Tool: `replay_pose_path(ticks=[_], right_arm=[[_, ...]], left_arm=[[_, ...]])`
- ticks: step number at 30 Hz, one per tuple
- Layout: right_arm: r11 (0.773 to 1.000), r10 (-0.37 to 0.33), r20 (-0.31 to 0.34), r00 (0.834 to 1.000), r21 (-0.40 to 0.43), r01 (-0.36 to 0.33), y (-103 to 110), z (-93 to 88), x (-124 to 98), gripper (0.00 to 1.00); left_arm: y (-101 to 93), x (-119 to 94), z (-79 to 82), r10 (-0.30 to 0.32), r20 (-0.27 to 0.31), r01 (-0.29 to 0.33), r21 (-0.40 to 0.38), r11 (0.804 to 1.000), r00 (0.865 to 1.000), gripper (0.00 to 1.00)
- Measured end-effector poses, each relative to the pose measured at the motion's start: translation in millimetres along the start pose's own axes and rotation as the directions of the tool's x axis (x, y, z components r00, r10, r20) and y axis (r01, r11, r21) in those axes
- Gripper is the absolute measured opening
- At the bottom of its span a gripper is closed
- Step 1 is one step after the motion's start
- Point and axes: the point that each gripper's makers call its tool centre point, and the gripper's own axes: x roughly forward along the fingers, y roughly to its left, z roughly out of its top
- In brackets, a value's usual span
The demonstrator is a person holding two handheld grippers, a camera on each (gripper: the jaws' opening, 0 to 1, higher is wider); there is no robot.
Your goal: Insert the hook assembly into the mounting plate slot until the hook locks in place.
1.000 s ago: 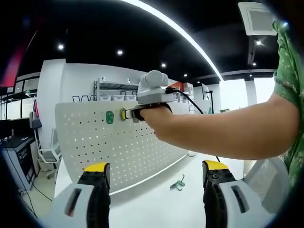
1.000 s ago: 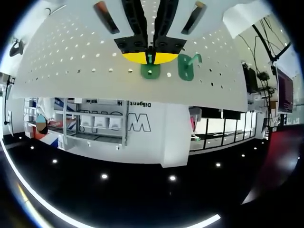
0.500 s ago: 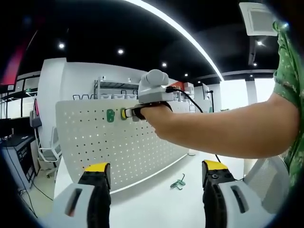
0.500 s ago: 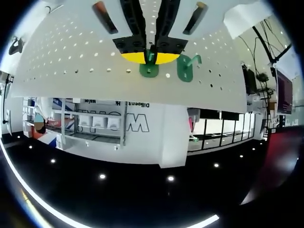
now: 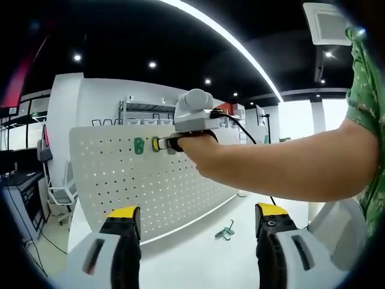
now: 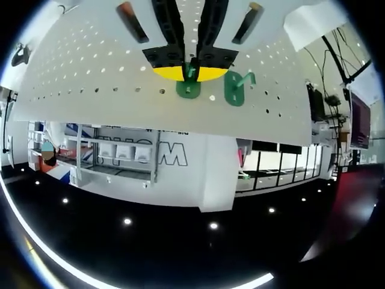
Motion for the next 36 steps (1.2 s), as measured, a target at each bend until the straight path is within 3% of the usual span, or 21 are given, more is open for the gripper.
replay_pose_path(ticks=[18, 25, 29, 36], right_arm=[[1.0, 0.019, -0.012, 1.0, -0.008, -0.019, 2, -7.4, -2, 0.07], [1.0, 0.028, -0.015, 0.999, -0.01, -0.028, 5, -8.5, -3, 0.15], [1.0, 0.012, -0.006, 1.0, 0.0, -0.012, 1, -6.5, -5, 0.24], [1.0, 0.01, -0.003, 1.0, 0.003, -0.01, -3, -5.0, -12, 0.26]], left_arm=[[-2.2, -2, 2.6, 0.003, -0.002, -0.003, 0.009, 1.0, 1.0, 0.8], [-3.3, -3, 3.7, 0.005, -0.004, -0.005, 0.013, 1.0, 1.0, 0.8], [-4.4, -4, 3.8, 0.007, -0.007, -0.007, 0.015, 1.0, 1.0, 0.8], [-9.8, -5, 6.5, 0.006, -0.006, -0.006, 0.02, 1.0, 1.0, 0.8]])
